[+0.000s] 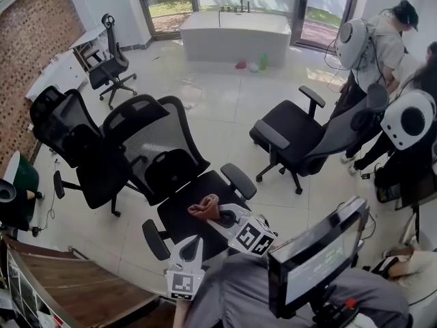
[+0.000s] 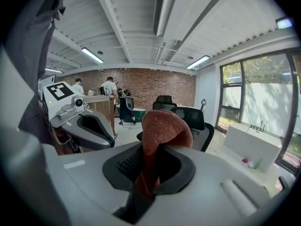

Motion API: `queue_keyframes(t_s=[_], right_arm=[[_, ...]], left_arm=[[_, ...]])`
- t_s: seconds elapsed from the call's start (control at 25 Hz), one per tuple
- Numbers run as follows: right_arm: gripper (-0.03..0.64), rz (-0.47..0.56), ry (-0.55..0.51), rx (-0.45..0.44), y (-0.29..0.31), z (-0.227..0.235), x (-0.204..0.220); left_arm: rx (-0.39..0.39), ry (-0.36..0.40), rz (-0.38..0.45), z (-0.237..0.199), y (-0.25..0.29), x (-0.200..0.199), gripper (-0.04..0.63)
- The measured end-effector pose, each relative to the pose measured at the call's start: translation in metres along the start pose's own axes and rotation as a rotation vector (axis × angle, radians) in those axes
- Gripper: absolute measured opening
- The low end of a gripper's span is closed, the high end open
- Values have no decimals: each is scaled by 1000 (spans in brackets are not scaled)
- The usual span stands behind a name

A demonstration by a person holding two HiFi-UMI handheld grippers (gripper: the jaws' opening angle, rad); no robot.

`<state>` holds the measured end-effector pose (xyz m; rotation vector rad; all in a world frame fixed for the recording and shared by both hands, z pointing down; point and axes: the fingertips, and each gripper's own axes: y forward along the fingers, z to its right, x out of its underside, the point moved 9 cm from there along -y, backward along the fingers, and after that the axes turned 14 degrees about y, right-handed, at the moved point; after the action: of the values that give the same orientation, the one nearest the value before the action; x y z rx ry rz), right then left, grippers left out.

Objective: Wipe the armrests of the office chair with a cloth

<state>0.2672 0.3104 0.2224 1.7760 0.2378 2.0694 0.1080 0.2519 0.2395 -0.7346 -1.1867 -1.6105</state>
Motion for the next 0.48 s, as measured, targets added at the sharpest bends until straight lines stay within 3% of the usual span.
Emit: queue_keyframes(t_s=[0.48], right_arm=[[43,5,-11,-9,0,6,-2]], left_arm=[[-18,-6,-12,0,1,1,15]])
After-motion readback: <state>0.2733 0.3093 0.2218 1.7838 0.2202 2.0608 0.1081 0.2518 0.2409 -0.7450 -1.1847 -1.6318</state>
